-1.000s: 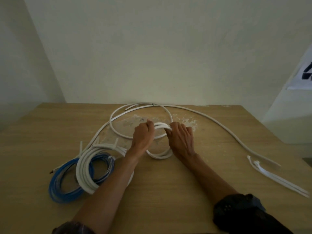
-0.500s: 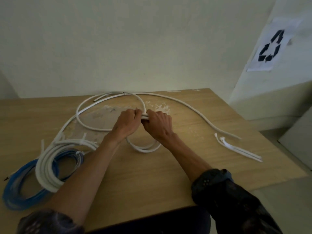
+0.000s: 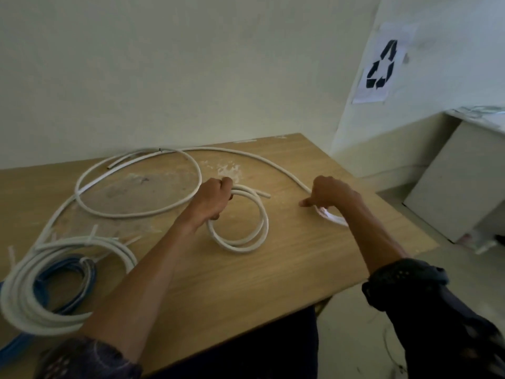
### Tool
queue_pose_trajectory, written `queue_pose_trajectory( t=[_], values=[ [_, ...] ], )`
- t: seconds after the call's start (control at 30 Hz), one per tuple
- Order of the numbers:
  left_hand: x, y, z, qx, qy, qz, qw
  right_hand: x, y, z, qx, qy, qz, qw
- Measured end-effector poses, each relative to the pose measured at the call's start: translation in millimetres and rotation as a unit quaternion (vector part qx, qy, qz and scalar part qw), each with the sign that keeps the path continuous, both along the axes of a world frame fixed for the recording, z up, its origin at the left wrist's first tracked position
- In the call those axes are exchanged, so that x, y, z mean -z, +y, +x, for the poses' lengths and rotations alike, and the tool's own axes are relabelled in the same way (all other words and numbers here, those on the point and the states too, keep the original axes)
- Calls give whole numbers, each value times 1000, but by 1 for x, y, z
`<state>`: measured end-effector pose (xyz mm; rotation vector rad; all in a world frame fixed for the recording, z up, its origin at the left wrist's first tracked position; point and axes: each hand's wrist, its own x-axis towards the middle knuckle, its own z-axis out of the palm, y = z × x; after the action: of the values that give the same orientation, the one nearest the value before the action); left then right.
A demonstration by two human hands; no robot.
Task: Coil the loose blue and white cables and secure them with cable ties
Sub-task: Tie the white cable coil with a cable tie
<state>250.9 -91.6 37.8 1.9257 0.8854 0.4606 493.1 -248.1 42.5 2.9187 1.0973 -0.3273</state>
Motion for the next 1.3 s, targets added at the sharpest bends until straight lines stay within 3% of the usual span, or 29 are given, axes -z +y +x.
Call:
queue_pose_trajectory(
  t=[0.23,0.4,0.5,0.63,0.73,0.83,1.1,1.3],
  values=[
    [2,2,-3,-10,-1,0,1000,7,-4,-2,41,-40,60,997],
    [4,2,-3,-12,-1,-3,1000,13,-4,3,61,0,79,995],
    [6,5,-5,-16,-7,-20,1000,9,-1,-1,26,54,145,988],
    [9,14,-12,-39,-20,-37,998,-31,0,-38,-105,207,304,924],
    [11,24,-19,-75,-25,-58,995,-62,8,-78,-195,305,400,842],
    [11,31,-28,-98,-55,-90,990,-71,23,-116,-234,349,451,788],
    [11,53,-56,-165,-100,-107,975,-55,37,-167,-262,288,463,797],
    [9,60,-67,-186,-133,-126,965,-52,44,-179,-312,311,440,783]
  ],
)
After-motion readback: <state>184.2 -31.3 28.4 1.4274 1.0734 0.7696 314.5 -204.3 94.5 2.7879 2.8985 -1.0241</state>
